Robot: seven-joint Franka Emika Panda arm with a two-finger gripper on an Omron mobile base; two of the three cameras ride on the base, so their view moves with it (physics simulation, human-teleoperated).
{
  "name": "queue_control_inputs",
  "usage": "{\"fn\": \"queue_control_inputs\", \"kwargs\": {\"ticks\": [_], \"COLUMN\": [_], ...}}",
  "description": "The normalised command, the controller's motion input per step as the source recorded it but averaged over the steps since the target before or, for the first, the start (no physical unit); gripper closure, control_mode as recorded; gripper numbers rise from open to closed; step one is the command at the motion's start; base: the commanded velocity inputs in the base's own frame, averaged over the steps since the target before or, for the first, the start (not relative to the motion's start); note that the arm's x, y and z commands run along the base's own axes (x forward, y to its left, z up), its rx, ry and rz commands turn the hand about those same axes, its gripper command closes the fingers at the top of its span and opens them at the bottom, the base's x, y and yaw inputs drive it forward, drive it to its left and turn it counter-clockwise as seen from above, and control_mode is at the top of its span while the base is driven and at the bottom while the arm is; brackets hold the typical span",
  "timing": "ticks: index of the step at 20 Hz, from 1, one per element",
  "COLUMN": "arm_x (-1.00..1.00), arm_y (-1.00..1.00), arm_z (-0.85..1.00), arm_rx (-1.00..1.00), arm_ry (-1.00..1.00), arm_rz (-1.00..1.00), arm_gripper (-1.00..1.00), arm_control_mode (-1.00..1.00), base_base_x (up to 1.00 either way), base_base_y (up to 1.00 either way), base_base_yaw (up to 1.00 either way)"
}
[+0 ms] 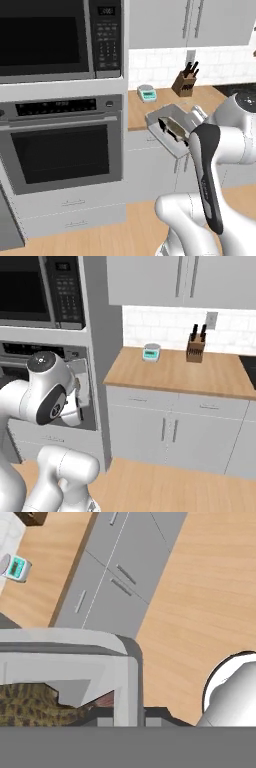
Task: Take the meat container that has the fish and place it on the second highest rack of the freezer. Then take the vegetable container that has the garlic and carrot and place it on the highest rack of the freezer.
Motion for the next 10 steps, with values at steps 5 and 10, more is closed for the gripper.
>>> {"fn": "queue_control_inputs", "kwargs": {"ticks": [5,10], "arm_x": [0.0,0.0], "arm_y": [0.0,0.0], "arm_z": [0.0,0.0], "arm_rx": [0.0,0.0], "arm_ry": [0.0,0.0], "arm_rz": [0.0,0.0], "arm_gripper": [1.0,1.0], "arm_control_mode": [1.0,1.0], "base_base_x": [-0.22,-0.13], "base_base_y": [1.0,1.0], "base_base_yaw": [-0.04,-0.04]}}
